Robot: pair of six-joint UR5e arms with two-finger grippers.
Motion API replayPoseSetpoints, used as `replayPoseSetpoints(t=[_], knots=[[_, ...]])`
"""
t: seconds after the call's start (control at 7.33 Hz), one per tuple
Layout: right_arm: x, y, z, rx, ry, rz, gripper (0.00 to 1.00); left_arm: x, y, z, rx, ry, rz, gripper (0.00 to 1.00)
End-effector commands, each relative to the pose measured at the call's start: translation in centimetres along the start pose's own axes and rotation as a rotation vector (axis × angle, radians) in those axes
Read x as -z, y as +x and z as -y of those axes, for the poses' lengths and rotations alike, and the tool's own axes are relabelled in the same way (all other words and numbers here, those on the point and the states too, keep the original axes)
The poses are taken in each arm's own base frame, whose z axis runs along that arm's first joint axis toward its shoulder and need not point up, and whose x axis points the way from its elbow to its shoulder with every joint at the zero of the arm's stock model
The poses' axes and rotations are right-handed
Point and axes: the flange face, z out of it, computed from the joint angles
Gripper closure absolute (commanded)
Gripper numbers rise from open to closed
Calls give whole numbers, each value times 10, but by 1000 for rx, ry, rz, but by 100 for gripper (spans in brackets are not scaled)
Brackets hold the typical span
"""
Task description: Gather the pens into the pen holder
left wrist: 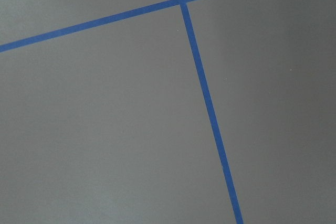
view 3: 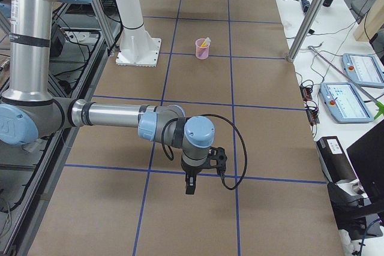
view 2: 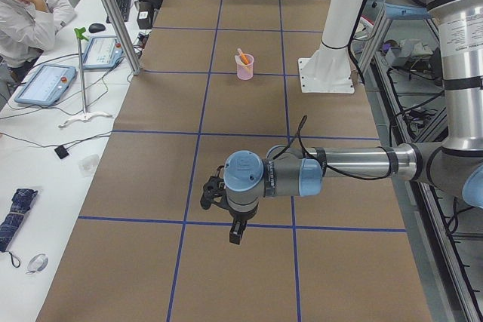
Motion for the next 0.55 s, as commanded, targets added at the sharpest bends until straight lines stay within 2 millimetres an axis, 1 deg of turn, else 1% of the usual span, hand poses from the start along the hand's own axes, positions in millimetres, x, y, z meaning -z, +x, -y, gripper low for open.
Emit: replayPoseSetpoints(t=[0.0,0.41], knots=[[1,0,1,6,8,-2,0,1,0,0,0,1,1,0],[-1,1,1,29,34,-7,0,0,0,-1,2,-1,0,0]])
